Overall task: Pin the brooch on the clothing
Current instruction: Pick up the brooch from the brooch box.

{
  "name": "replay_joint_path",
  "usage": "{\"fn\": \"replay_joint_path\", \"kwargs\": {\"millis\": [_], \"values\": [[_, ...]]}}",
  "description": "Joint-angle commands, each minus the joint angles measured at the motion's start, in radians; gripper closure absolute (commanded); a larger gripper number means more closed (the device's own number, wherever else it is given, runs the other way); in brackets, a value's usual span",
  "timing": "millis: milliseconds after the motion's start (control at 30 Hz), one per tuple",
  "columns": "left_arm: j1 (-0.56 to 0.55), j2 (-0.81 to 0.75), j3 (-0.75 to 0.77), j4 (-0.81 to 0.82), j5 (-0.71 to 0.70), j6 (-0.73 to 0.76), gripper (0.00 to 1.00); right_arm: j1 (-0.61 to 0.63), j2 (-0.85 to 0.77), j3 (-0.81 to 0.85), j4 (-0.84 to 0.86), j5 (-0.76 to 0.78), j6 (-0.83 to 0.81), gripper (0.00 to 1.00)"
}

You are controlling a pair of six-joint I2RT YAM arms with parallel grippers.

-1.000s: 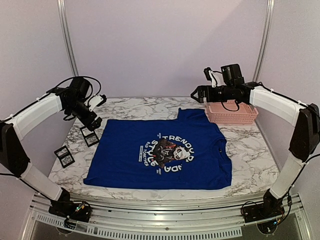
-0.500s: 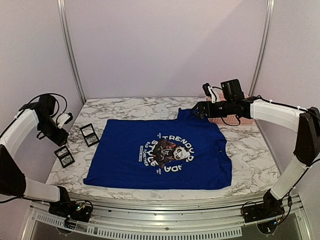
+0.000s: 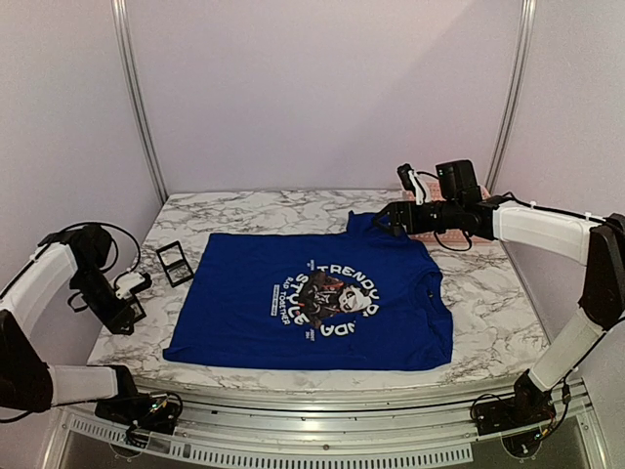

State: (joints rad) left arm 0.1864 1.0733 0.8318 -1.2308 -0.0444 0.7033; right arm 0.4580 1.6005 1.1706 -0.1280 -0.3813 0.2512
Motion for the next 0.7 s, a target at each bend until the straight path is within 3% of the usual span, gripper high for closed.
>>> {"fn": "replay_joint_path", "kwargs": {"millis": [0, 300, 667], "values": [[-0.002, 0.07, -0.025, 0.197, -0.115, -0.04, 0.4, 0.007, 0.029, 0.021, 0.008, -0.025, -0.018, 0.01], [-0.003, 0.166, -0.05, 0.366, -0.222, -0.1, 0.4, 0.007, 0.004, -0.001, 0.0, -0.004, -0.008, 0.01], [-0.004, 0.236, -0.068, 0.45, -0.187, -0.185, 0.44, 0.007, 0.017, 0.029, -0.015, -0.007, -0.01, 0.01]]}}
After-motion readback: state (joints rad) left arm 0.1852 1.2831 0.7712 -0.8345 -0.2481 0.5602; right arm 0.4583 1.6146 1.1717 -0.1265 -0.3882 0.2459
